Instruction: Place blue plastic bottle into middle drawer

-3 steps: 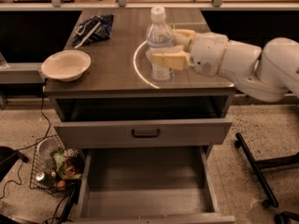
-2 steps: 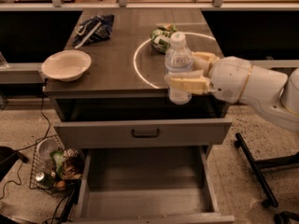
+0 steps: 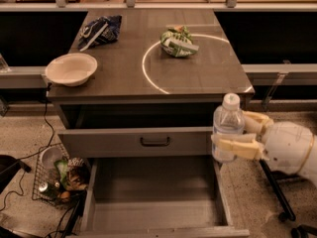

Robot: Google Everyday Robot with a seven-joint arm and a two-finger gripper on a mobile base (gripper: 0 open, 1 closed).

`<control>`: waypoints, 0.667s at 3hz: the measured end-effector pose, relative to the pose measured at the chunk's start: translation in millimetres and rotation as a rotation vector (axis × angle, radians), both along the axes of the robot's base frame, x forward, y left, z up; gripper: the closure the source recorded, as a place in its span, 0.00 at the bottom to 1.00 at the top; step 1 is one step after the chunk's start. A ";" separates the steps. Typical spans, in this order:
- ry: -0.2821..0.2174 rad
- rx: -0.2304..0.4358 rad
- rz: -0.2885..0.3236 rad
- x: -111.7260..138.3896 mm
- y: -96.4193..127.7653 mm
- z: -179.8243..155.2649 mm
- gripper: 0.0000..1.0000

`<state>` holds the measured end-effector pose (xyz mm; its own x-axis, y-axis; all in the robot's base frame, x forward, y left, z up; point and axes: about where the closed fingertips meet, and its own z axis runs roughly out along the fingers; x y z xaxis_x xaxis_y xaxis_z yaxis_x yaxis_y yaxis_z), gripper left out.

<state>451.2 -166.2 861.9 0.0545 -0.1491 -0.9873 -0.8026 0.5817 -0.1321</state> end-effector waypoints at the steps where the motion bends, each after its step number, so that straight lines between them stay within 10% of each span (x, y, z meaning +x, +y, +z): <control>1: 0.045 0.043 -0.029 -25.5 -12.5 -39.0 1.00; 2: 0.095 0.125 -0.014 -36.6 -7.4 -82.8 1.00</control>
Offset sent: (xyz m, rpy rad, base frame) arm -0.0466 -0.0075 -0.1257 0.2040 0.1438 -0.0088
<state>414.6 -173.6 779.1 -0.0413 -0.0247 -0.9988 -0.7996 0.6003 0.0182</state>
